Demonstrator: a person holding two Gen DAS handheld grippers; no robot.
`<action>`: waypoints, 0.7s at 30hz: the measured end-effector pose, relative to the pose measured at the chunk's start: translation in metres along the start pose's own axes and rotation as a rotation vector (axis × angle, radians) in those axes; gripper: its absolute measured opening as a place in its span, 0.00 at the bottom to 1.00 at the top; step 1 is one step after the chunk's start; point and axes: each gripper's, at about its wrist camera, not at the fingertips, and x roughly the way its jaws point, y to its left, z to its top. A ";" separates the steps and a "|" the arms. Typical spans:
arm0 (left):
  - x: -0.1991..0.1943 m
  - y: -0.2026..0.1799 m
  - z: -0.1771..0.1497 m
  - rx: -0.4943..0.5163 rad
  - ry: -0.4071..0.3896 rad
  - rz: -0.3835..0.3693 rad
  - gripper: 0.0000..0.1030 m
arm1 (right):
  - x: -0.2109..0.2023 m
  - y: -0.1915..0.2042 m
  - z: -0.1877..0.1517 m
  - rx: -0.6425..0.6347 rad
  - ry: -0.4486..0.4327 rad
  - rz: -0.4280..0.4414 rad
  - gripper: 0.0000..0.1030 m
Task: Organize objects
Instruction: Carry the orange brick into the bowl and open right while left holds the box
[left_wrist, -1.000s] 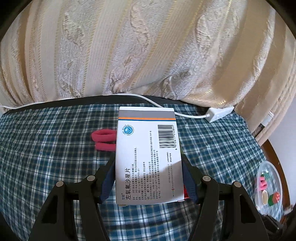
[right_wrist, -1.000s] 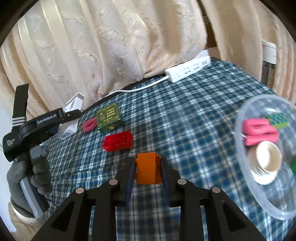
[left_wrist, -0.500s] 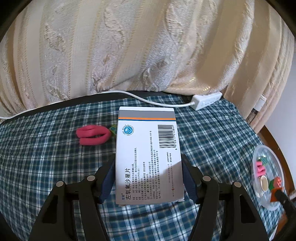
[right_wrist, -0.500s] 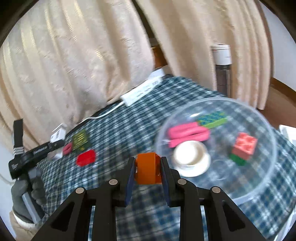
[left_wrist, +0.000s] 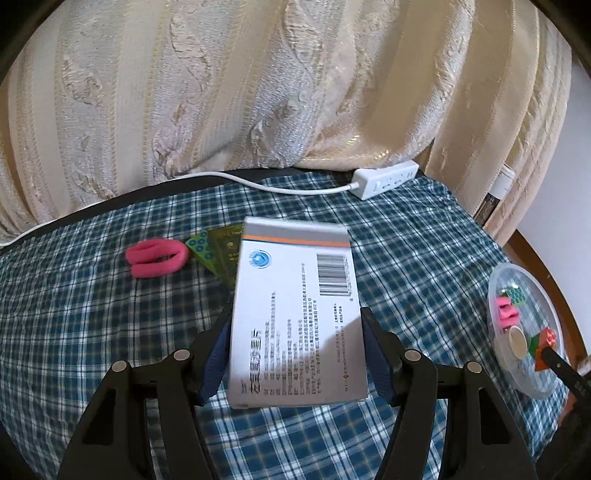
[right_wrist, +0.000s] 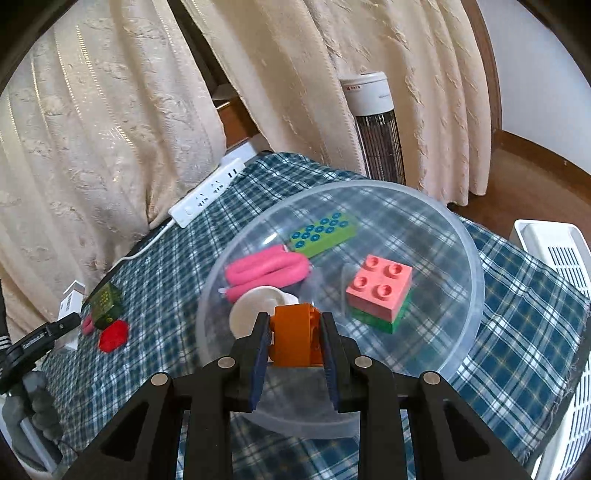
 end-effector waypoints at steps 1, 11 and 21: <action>0.000 -0.002 -0.001 0.002 0.002 -0.003 0.64 | 0.000 -0.001 0.000 0.000 0.001 -0.001 0.27; -0.001 -0.029 -0.015 0.064 0.021 -0.030 0.64 | -0.002 -0.023 0.001 0.009 0.005 -0.037 0.27; -0.003 -0.025 -0.026 0.036 0.044 -0.021 0.64 | 0.008 -0.038 0.018 -0.025 -0.009 -0.096 0.27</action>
